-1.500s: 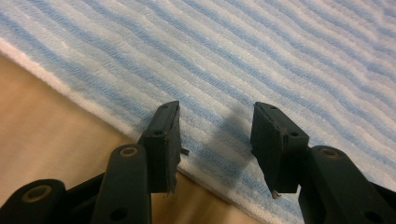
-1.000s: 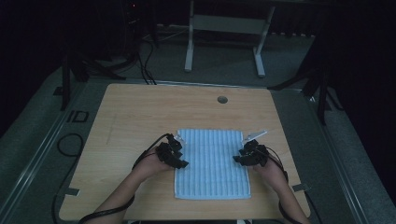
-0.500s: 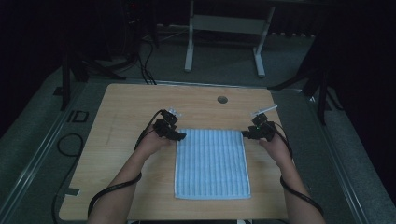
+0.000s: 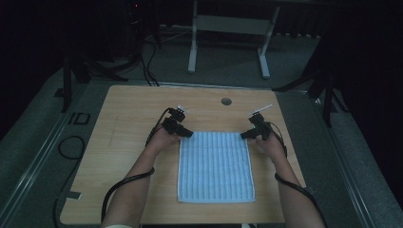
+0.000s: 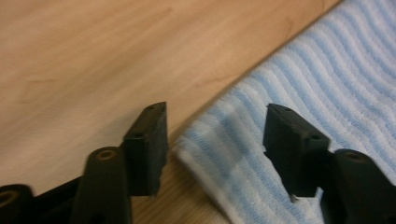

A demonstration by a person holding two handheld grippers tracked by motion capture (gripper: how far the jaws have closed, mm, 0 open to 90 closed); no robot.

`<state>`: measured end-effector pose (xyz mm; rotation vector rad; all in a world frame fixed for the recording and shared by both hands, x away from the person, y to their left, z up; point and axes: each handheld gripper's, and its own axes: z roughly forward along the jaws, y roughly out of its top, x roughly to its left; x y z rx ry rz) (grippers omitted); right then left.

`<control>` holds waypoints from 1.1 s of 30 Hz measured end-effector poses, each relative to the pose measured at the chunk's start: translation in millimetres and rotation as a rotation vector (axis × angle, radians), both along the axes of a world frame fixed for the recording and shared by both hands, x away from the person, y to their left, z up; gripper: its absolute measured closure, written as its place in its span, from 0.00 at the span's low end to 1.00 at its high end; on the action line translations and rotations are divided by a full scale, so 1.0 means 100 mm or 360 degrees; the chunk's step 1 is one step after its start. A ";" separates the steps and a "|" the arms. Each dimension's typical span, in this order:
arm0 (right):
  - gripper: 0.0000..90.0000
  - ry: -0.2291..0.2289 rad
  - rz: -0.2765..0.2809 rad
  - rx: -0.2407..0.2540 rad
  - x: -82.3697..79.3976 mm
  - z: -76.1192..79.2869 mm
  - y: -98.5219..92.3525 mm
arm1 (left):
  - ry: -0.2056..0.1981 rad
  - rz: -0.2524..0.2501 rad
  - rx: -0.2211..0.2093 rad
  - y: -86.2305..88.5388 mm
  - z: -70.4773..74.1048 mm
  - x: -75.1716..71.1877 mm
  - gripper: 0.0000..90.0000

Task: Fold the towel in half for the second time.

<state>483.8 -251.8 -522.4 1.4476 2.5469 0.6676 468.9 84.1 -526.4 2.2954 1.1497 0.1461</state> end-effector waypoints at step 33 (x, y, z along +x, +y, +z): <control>0.96 -0.0478 0.0482 0.0169 -1.64 0.64 -0.23 | -0.0265 -0.0556 -0.0365 0.30 0.58 -1.41 0.93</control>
